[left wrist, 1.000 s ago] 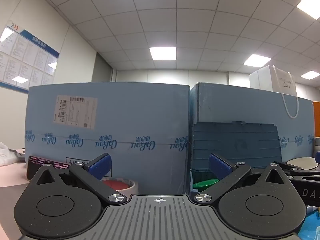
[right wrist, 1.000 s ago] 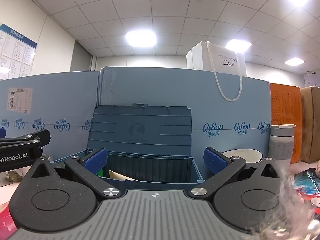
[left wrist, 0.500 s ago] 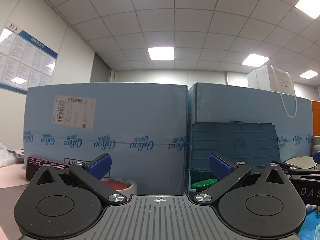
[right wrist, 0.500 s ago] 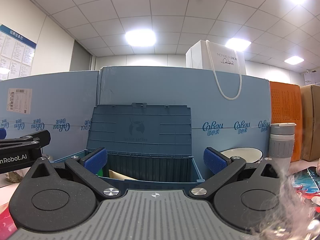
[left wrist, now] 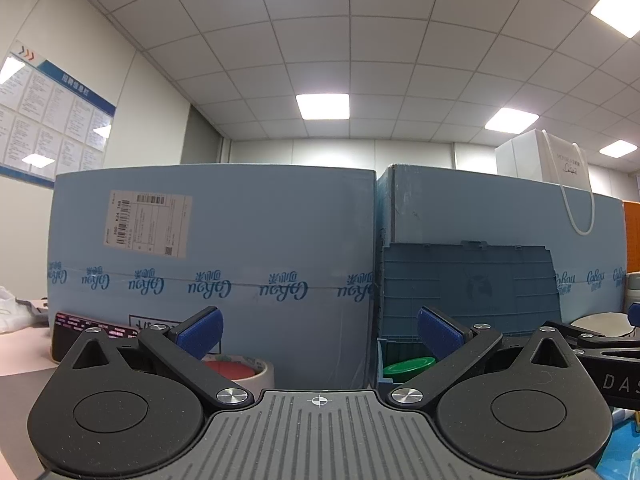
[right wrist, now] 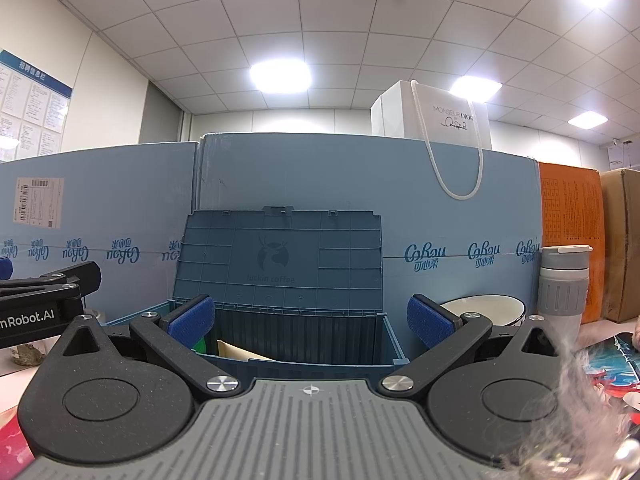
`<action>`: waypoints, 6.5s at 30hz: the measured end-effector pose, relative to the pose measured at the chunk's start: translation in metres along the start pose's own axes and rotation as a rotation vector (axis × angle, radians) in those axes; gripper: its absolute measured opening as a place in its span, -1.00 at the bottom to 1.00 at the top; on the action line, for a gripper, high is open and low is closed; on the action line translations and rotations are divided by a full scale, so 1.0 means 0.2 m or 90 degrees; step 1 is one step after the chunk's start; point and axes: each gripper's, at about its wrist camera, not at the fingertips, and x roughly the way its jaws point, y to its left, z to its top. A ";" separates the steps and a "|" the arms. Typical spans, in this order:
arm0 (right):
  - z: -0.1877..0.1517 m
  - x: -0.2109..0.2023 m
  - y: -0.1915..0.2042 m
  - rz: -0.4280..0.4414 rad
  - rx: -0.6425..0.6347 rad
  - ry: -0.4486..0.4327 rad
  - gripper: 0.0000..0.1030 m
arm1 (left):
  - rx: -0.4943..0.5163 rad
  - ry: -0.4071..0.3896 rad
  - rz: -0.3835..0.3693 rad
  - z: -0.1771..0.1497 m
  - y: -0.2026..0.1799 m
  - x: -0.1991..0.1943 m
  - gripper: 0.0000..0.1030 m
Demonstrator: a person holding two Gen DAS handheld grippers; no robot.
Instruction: Organize rigid objects
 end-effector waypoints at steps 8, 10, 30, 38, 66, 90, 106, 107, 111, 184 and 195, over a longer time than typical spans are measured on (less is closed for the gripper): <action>0.00 0.00 0.00 0.000 0.001 0.000 1.00 | 0.000 0.000 0.000 0.00 0.00 0.00 1.00; 0.00 0.00 0.00 0.000 0.001 0.000 1.00 | 0.000 0.000 0.000 0.00 0.00 0.00 1.00; 0.00 0.00 0.00 0.000 0.001 0.000 1.00 | 0.000 0.001 0.000 0.00 0.00 0.00 1.00; 0.00 0.00 0.00 0.001 0.001 0.001 1.00 | 0.000 0.001 0.000 0.00 0.00 0.00 1.00; 0.00 0.01 0.00 -0.002 0.002 0.006 1.00 | 0.000 -0.004 -0.003 0.00 0.00 -0.01 1.00; -0.01 0.01 -0.02 -0.014 0.027 0.016 1.00 | 0.001 -0.002 -0.004 0.01 0.01 -0.02 1.00; -0.01 -0.02 -0.03 -0.046 0.042 0.002 1.00 | -0.015 -0.042 -0.008 0.02 0.02 -0.06 1.00; -0.01 -0.03 -0.03 -0.050 0.043 -0.002 1.00 | -0.017 -0.049 -0.010 0.02 0.02 -0.07 1.00; 0.00 -0.07 -0.05 -0.074 0.054 -0.026 1.00 | -0.019 -0.072 -0.014 0.03 0.03 -0.10 1.00; -0.04 -0.17 -0.71 0.019 -0.201 0.316 0.90 | -0.177 0.640 -0.498 0.15 -0.56 0.38 1.00; -0.06 0.09 -0.81 0.070 -0.025 0.436 0.73 | -0.218 0.653 -0.518 0.15 -0.52 0.42 1.00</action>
